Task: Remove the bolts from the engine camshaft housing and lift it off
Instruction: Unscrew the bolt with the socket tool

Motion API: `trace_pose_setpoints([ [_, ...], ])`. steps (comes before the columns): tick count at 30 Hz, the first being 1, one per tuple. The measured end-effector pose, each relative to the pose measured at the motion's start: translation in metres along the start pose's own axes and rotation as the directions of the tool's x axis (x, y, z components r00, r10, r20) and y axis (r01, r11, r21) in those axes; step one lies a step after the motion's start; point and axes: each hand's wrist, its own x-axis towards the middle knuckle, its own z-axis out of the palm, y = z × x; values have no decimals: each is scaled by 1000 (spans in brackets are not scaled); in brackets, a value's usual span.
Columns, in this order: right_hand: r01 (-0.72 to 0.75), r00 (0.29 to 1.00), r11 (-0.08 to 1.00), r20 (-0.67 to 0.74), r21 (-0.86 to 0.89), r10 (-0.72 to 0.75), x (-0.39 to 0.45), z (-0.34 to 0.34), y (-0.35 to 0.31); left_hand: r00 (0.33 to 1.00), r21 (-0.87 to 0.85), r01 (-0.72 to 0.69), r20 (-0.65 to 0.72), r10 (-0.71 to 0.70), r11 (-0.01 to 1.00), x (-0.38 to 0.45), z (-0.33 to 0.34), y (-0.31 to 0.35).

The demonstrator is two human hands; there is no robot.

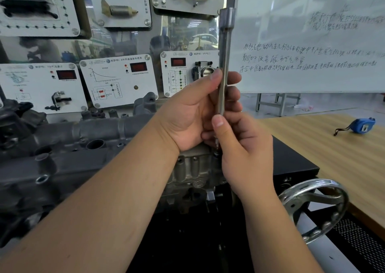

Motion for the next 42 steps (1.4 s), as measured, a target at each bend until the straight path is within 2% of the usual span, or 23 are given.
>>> trace_pose_setpoints([
  [4, -45, 996, 999, 73, 22, 43, 4, -5, -2, 999, 7, -32, -5, 32, 999, 0, 1, 0],
  [11, -41, 998, 999, -55, -6, 41, -3, 0, 1, 987, 15, -141, -82, 142, 990, 1, 2, -4],
  [14, -20, 1000, 1000, -21, 3, 20, -2, -2, 1, 987, 41, -126, -96, 129, 991, 0, 2, -3],
  [18, -40, 999, 999, 33, 32, 38, -1, -3, 0, 998, -12, -57, -31, 56, 998, -1, 2, 1],
  [29, 6, 997, 997, -70, -73, -11, -4, 3, 2, 988, -31, -136, -74, 133, 990, 1, 3, -2],
  [33, 42, 999, 997, -11, -61, -43, -4, 0, 1, 996, -36, -94, -7, 94, 995, 0, 2, -2],
  [38, -32, 999, 997, 10, 72, 31, -4, -1, 0, 999, -30, -50, 12, 50, 998, -1, 2, 0],
  [42, -34, 999, 999, -22, -24, 34, -6, 1, -1, 995, -26, -92, -36, 91, 995, 1, 2, -1],
])
